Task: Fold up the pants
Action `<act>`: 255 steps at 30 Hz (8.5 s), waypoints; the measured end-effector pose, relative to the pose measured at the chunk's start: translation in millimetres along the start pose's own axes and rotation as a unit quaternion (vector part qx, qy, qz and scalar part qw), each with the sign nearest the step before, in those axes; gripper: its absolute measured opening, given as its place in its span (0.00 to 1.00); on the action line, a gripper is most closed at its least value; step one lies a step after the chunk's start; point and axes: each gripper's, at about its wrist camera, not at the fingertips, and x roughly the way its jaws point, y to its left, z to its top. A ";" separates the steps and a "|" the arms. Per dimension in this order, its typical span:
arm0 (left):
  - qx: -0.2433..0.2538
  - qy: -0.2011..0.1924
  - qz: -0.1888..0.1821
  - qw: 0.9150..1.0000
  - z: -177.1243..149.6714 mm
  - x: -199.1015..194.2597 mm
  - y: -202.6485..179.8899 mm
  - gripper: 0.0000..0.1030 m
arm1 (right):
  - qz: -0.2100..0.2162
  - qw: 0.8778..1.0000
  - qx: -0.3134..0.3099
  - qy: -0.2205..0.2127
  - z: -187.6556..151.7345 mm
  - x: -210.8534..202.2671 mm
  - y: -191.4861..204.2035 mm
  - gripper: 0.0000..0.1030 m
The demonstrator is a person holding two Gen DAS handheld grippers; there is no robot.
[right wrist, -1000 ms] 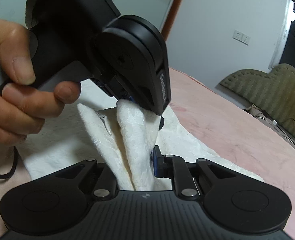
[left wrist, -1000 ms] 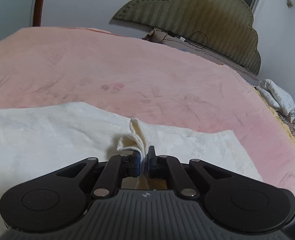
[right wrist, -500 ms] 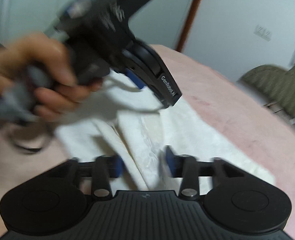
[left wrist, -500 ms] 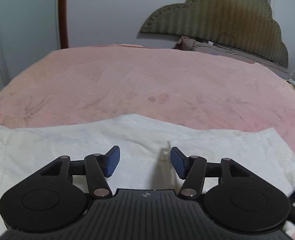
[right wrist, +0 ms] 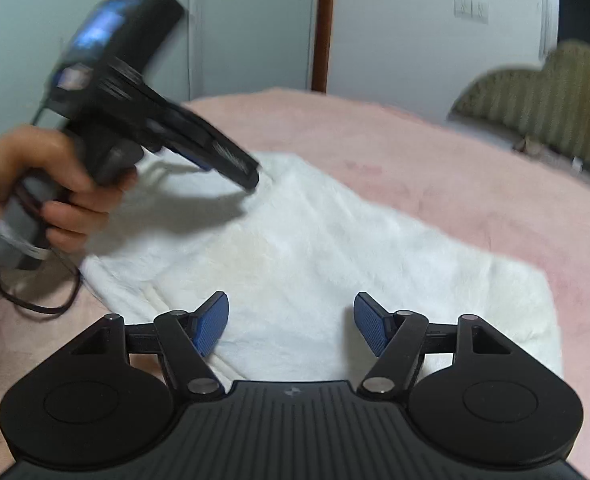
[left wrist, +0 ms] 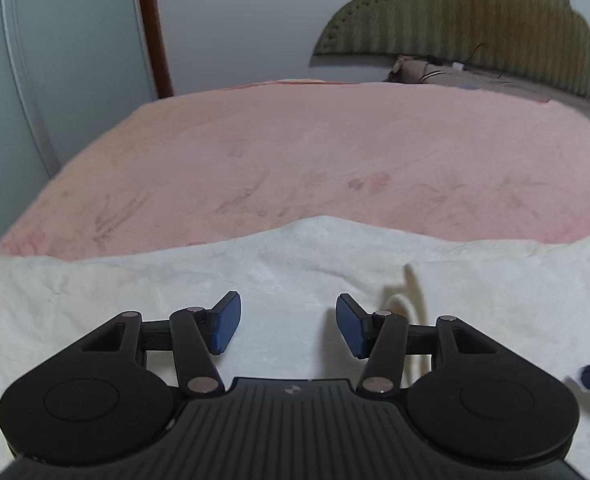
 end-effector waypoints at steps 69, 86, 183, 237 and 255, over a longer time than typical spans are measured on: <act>-0.261 0.135 -0.293 0.910 -61.8 -35.7 75.5 0.13 | -0.013 1.000 0.006 0.006 -3.2 19.0 19.1 0.81; 0.042 0.011 -0.040 0.998 -8.0 9.6 -36.6 0.48 | 0.011 0.999 0.026 0.037 -4.2 31.8 4.9 1.00; -0.388 -0.017 -0.057 0.920 -71.7 -63.4 259.6 0.14 | 0.161 0.987 -0.023 -0.007 111.3 145.0 94.2 0.43; 0.041 -0.016 -0.290 0.956 -22.6 -74.4 -197.4 0.58 | -0.042 0.992 0.121 0.006 -54.1 -49.2 -138.4 0.73; -0.032 -0.024 -0.169 0.985 -7.5 -80.4 -20.9 0.70 | -0.002 0.985 0.169 -0.040 -37.0 -61.4 -94.0 0.74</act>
